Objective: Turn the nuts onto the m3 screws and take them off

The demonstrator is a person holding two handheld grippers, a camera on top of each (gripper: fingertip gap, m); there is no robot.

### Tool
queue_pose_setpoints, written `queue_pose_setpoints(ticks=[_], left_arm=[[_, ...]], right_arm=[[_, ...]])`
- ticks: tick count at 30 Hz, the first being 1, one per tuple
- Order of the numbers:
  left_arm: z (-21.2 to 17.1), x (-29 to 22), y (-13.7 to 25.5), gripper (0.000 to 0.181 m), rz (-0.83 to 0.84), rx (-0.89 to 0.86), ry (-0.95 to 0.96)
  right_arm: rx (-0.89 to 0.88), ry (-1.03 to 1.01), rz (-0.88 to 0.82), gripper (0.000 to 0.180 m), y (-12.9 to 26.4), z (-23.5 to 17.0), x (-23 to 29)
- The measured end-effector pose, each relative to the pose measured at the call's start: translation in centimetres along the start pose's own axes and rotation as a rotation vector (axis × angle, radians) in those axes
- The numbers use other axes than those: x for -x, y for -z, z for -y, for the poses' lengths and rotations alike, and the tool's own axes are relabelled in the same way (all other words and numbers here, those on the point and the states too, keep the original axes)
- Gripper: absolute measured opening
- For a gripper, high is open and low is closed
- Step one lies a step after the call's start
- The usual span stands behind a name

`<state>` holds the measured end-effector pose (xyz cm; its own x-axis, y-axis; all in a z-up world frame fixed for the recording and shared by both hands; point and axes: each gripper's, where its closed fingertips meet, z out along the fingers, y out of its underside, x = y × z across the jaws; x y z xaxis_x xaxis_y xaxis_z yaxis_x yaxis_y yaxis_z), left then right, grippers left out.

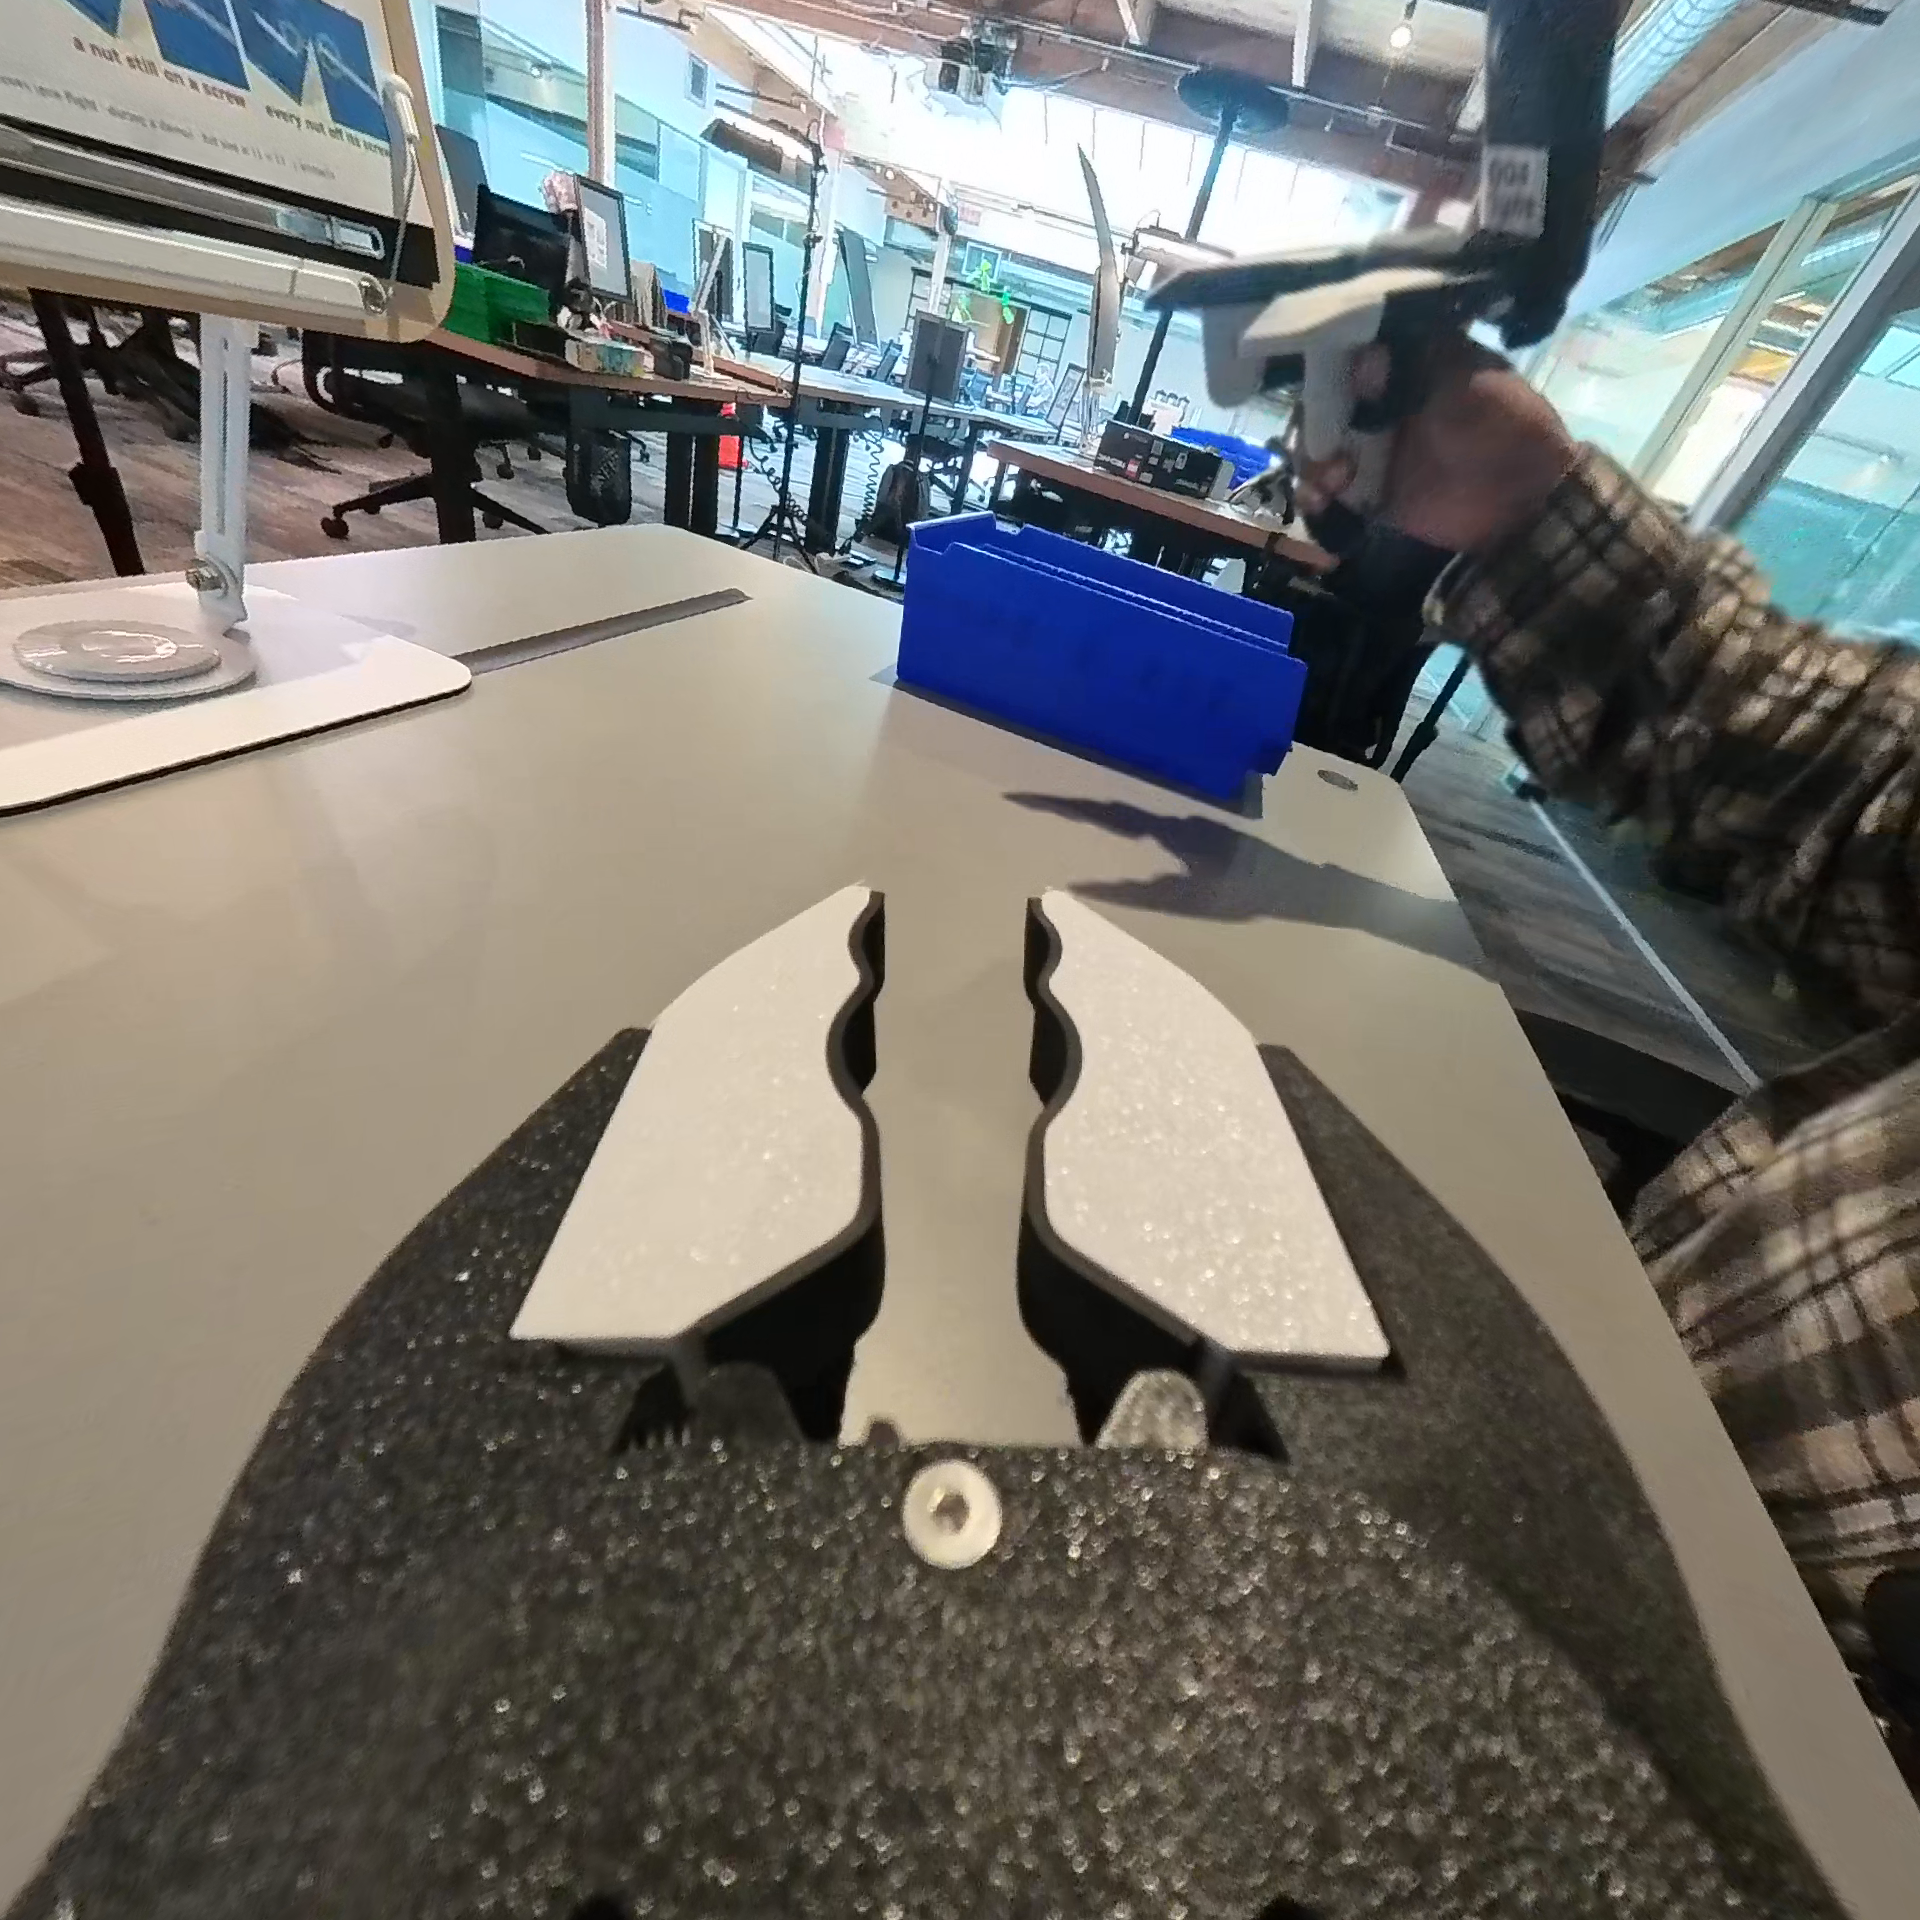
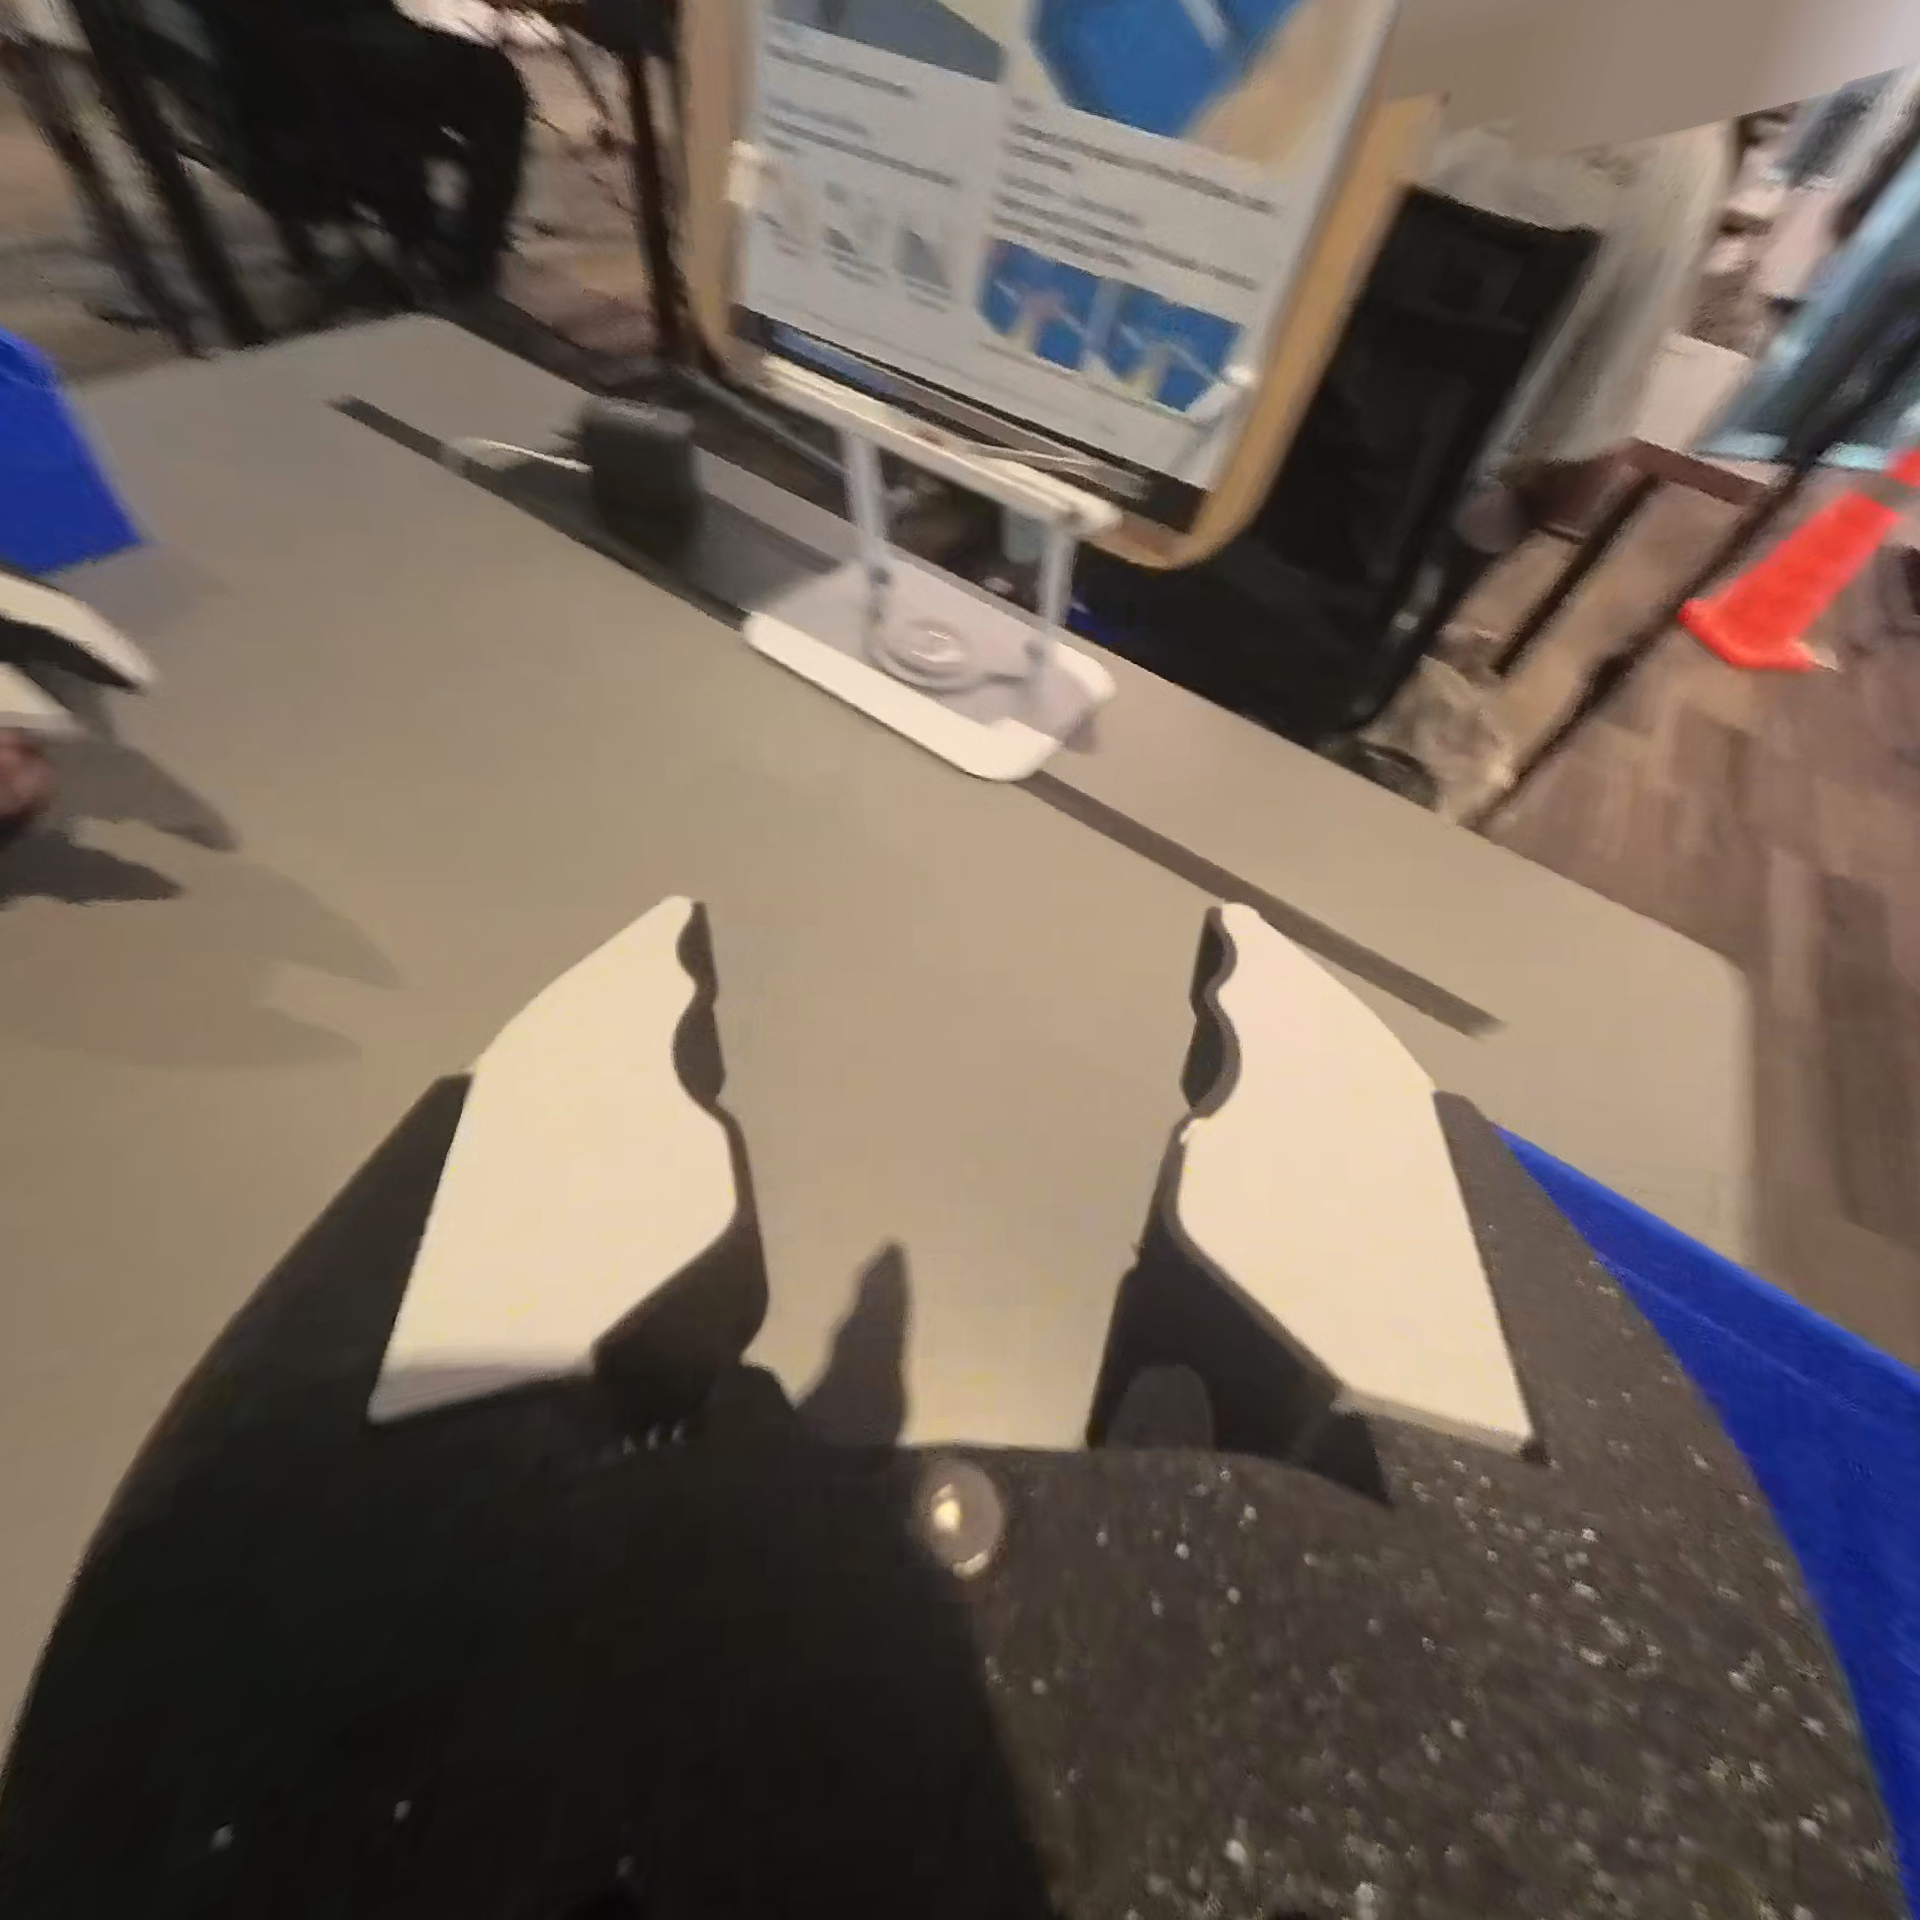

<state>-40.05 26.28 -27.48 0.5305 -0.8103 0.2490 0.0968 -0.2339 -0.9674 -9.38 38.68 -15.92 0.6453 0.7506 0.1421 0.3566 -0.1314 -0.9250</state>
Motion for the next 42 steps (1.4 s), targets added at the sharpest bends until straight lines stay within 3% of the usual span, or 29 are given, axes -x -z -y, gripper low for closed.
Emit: queue_pose_setpoints(ticks=[5, 10, 16, 22, 26, 33, 37, 42], left_arm=[[0.2, 0.2, 0.2, 0.026, 0.014, -0.005, -0.010], [0.3, 0.5, 0.4, 0.028, 0.025, -0.008, -0.020], [1.1, 0.4, 0.5, 0.031, 0.065, -0.009, -0.053], [5.4, -0.6, 3.2, 0.033, 0.224, -0.009, -0.194], [8.3, -0.1, 7.9, 0.038, 0.378, 0.051, -0.222], [13.1, 4.7, 22.2, 0.039, 0.803, 0.283, -0.225], [11.5, 9.0, 29.6, 0.036, 0.944, 0.507, -0.086], [7.6, 13.8, 34.9, 0.022, 0.999, 0.702, 0.093]], right_arm=[[-0.156, -0.030, 0.253, 0.094, -4.4, -1.2, 7.8], [-0.240, -0.019, 0.352, 0.096, -8.6, -2.9, 11.6], [-0.293, 0.014, 0.365, 0.094, -11.5, -4.1, 13.4], [-0.318, 0.031, 0.352, 0.093, -11.1, -4.7, 13.3], [-0.322, 0.013, 0.366, 0.092, -10.7, -5.3, 13.5], [-0.299, 0.042, 0.375, 0.093, -10.7, -5.4, 14.0], [-0.288, 0.070, 0.384, 0.093, -10.6, -5.3, 14.8], [-0.282, 0.090, 0.380, 0.092, -10.6, -5.3, 15.0]])
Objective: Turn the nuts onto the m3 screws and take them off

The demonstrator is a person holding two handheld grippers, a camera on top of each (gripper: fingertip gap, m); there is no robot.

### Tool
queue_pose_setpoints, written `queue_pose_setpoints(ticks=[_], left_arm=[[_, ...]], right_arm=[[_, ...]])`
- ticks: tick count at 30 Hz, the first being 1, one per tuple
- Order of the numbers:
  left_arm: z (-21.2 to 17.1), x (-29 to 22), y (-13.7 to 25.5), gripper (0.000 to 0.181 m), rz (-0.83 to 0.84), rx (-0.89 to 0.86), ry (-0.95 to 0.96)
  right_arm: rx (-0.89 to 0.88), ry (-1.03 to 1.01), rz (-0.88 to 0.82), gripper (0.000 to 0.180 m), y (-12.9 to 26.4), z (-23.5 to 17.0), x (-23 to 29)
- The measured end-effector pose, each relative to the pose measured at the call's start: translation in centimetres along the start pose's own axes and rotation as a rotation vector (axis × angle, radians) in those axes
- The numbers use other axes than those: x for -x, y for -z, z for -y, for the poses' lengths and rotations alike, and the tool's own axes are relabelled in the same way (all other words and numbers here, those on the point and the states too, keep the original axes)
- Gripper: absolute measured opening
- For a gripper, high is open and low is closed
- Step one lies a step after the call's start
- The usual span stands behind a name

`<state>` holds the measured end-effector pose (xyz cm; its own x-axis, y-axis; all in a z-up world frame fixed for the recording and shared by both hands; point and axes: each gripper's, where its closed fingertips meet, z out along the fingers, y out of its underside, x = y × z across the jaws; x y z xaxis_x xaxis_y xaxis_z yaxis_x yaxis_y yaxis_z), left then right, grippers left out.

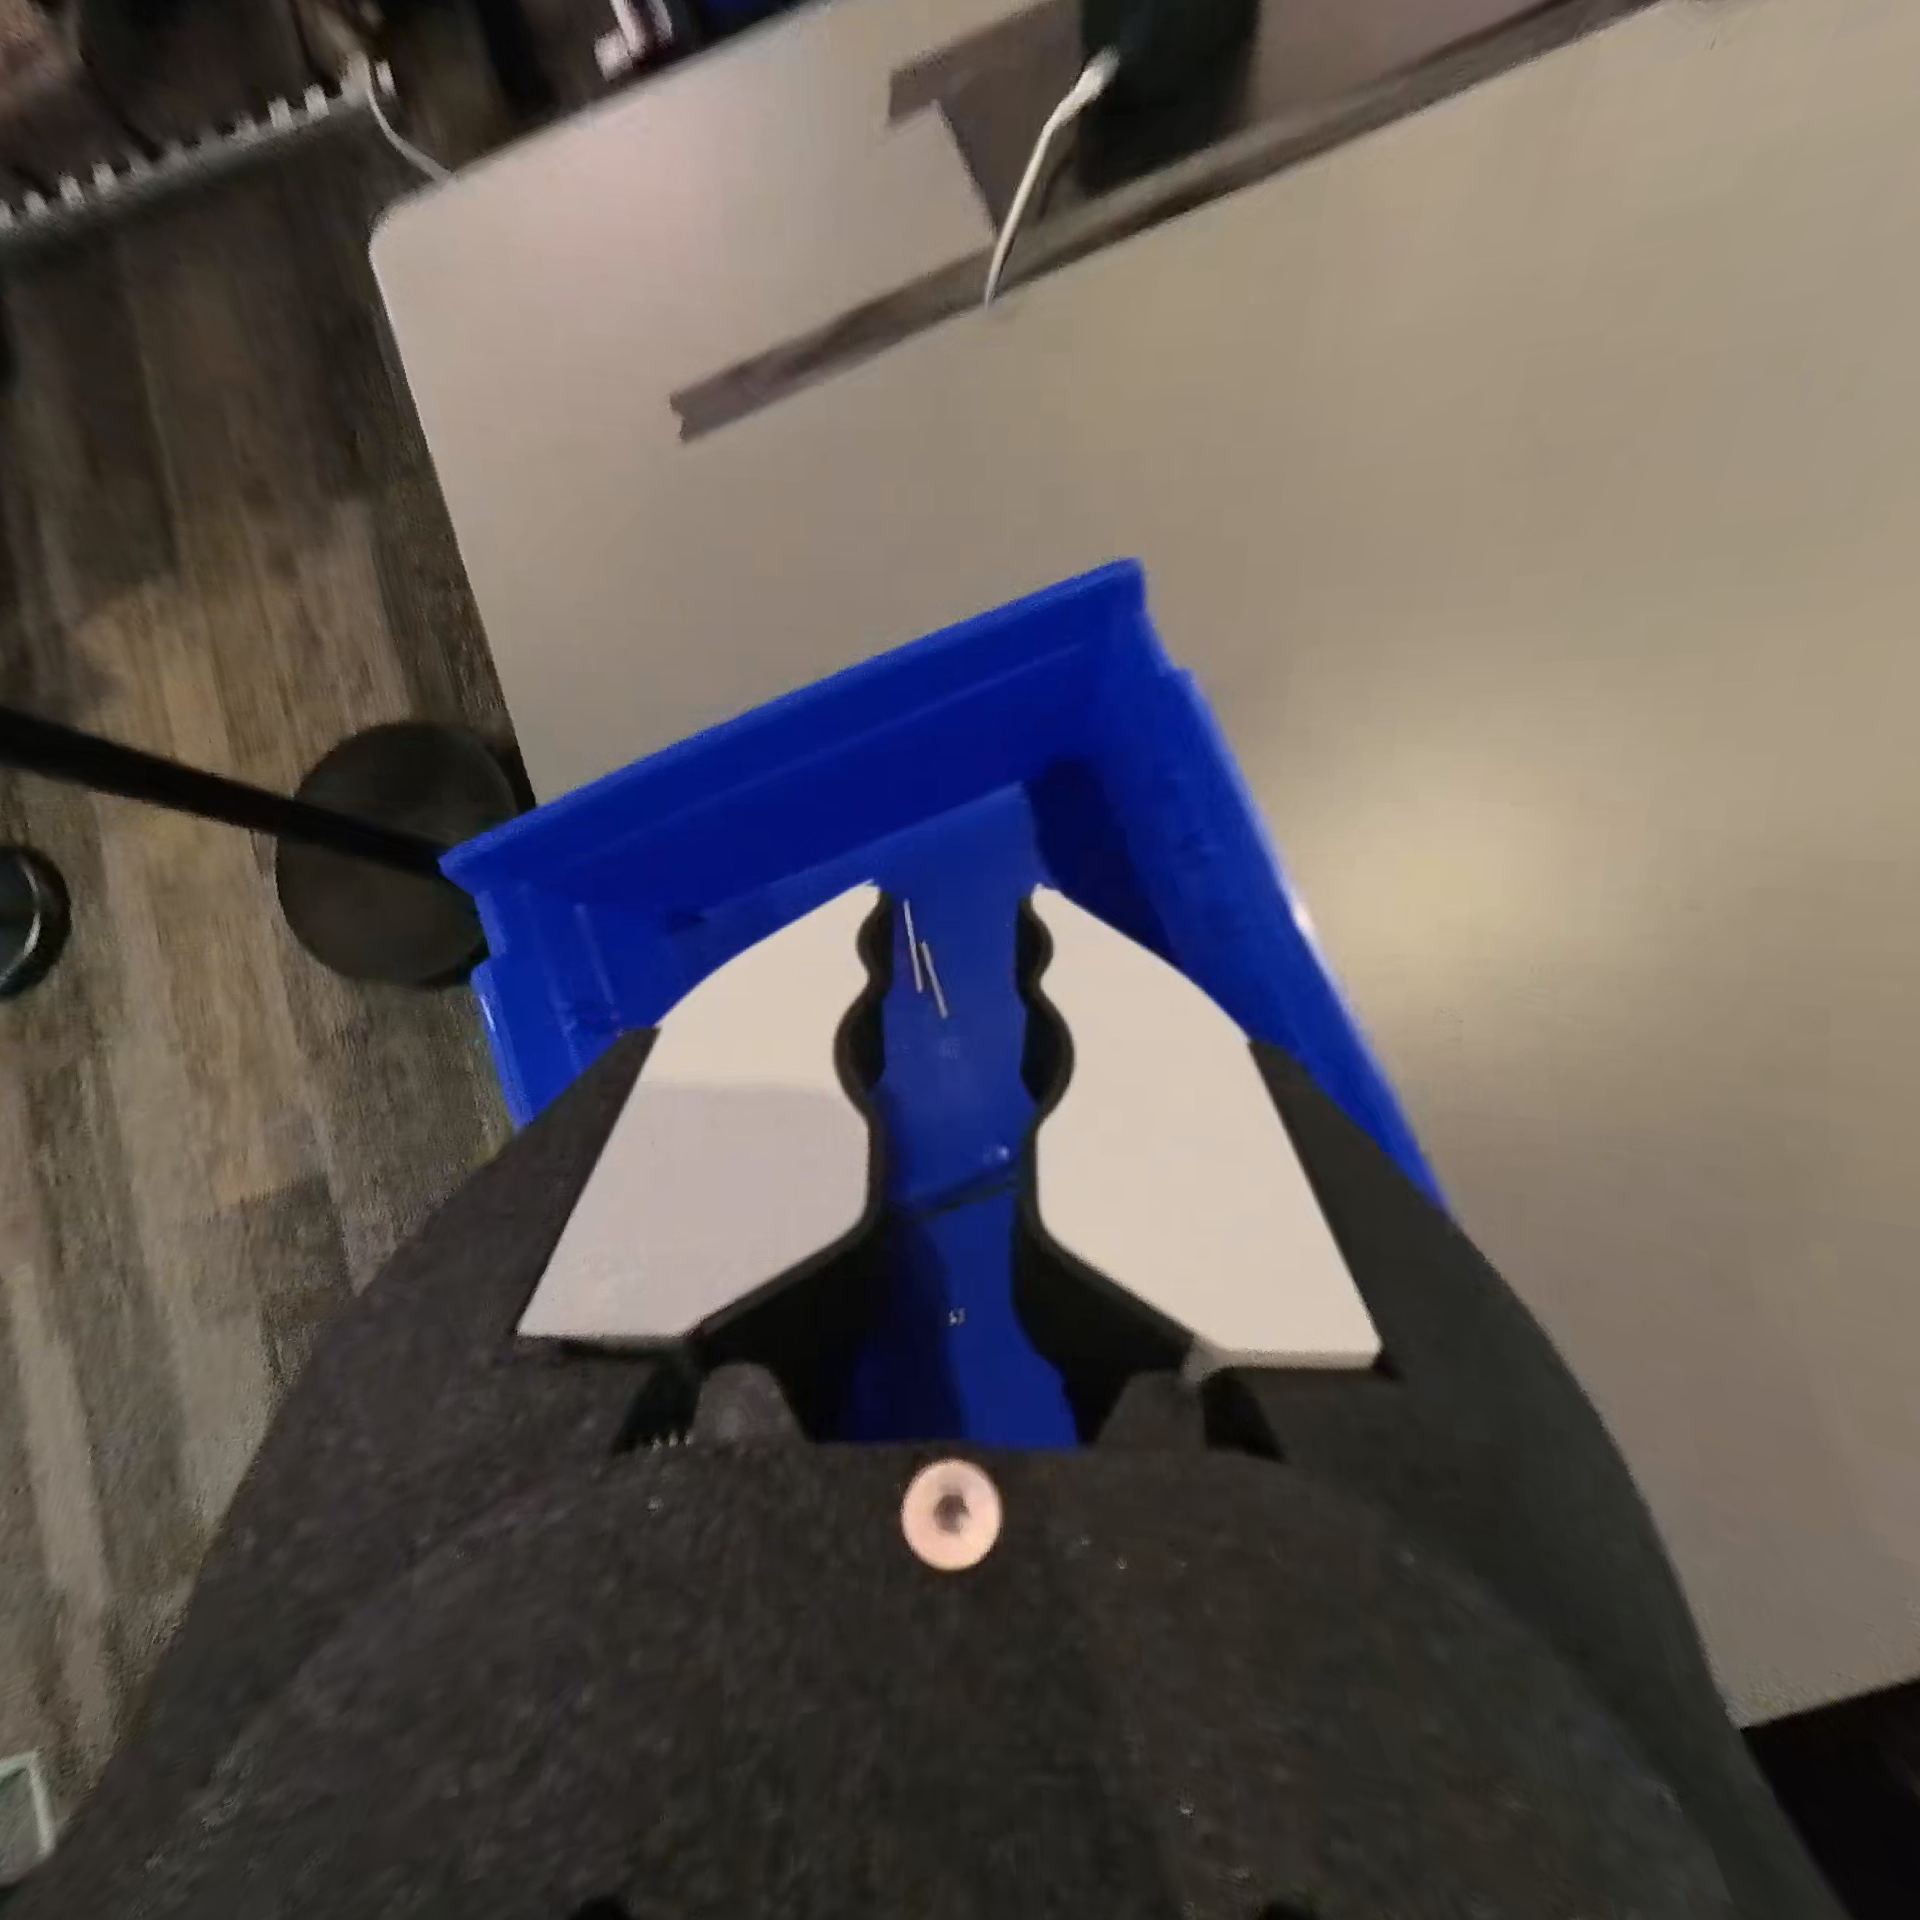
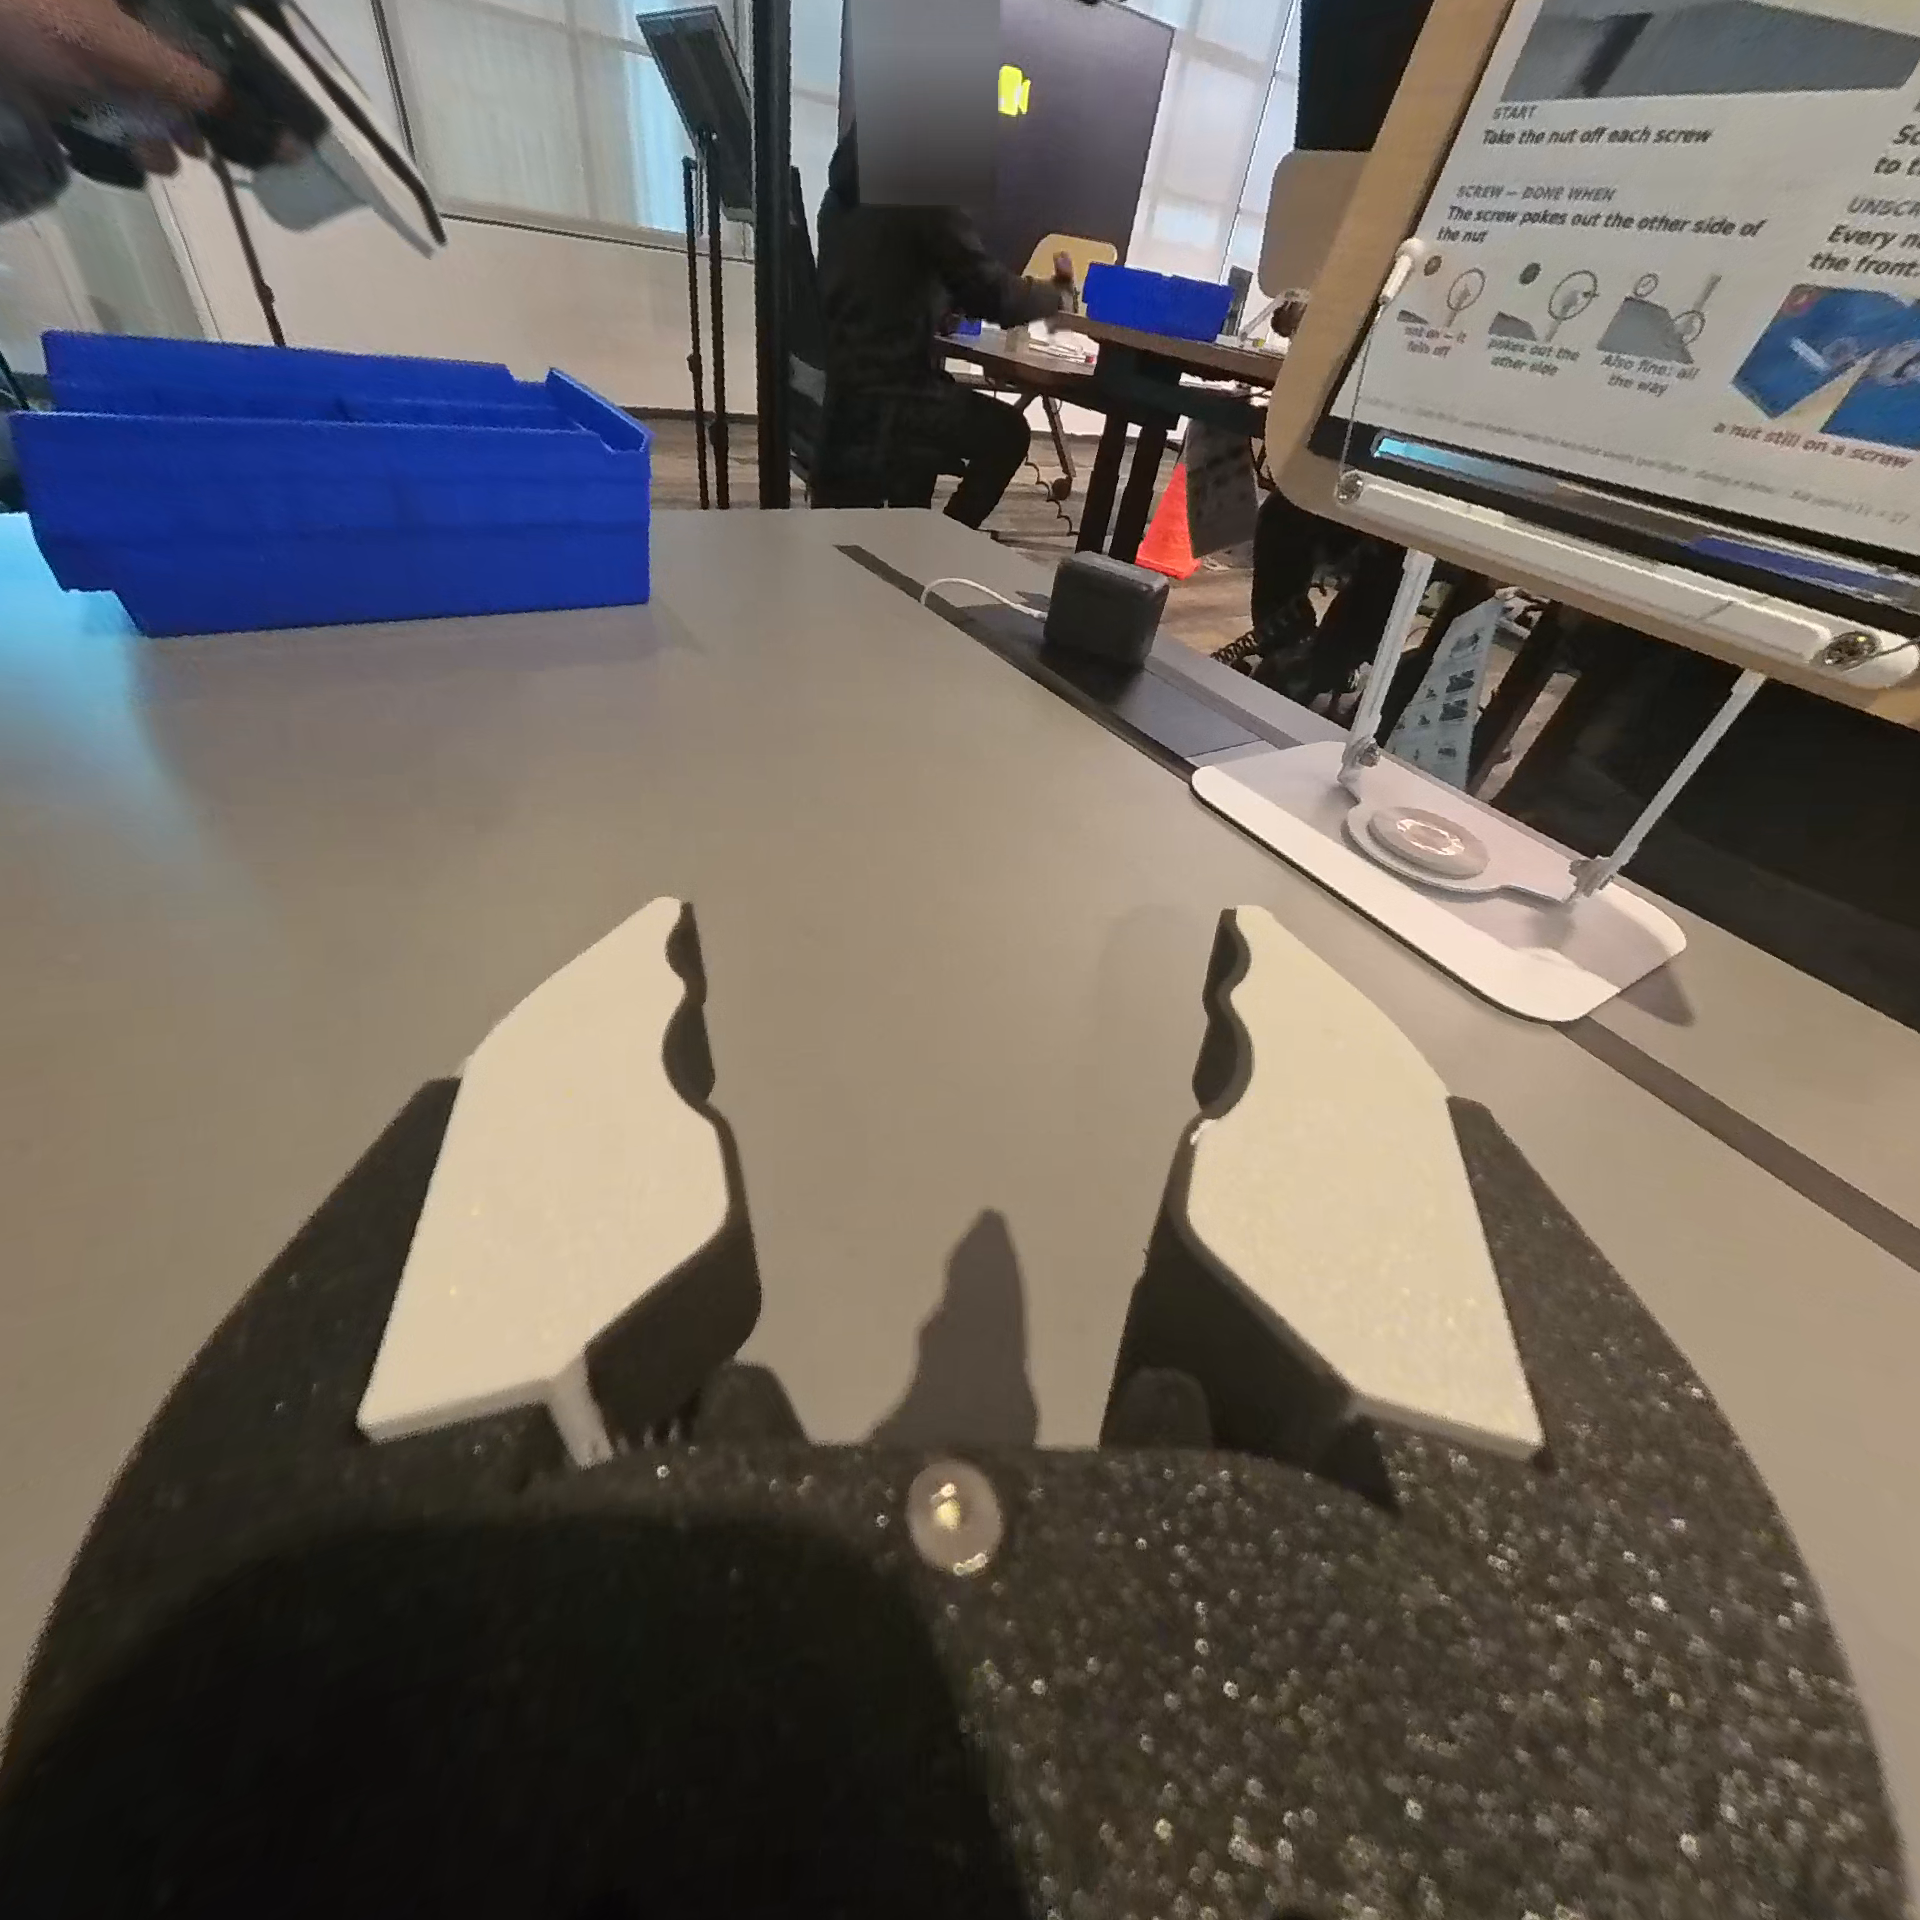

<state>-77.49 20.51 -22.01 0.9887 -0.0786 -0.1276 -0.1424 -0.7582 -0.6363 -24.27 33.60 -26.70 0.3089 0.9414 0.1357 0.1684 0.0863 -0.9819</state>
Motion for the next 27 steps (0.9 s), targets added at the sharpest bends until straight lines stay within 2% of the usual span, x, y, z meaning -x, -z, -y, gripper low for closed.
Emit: queue_pose_setpoints(ticks=[7, 16, 27], left_arm=[[-5.2, 1.1, -5.9, 0.021, -0.034, 0.316, -0.009], [-7.8, 2.5, -9.1, 0.013, -0.019, 0.487, -0.020], [-9.0, 2.7, -10.7, 0.007, -0.069, 0.585, -0.083]], right_arm=[[0.006, -0.008, 0.000, 0.091, 0.1, -0.2, -0.2], [0.019, -0.002, 0.011, 0.091, -0.1, -0.4, 0.0], [0.020, -0.001, 0.013, 0.090, -0.1, -0.4, 0.1]])
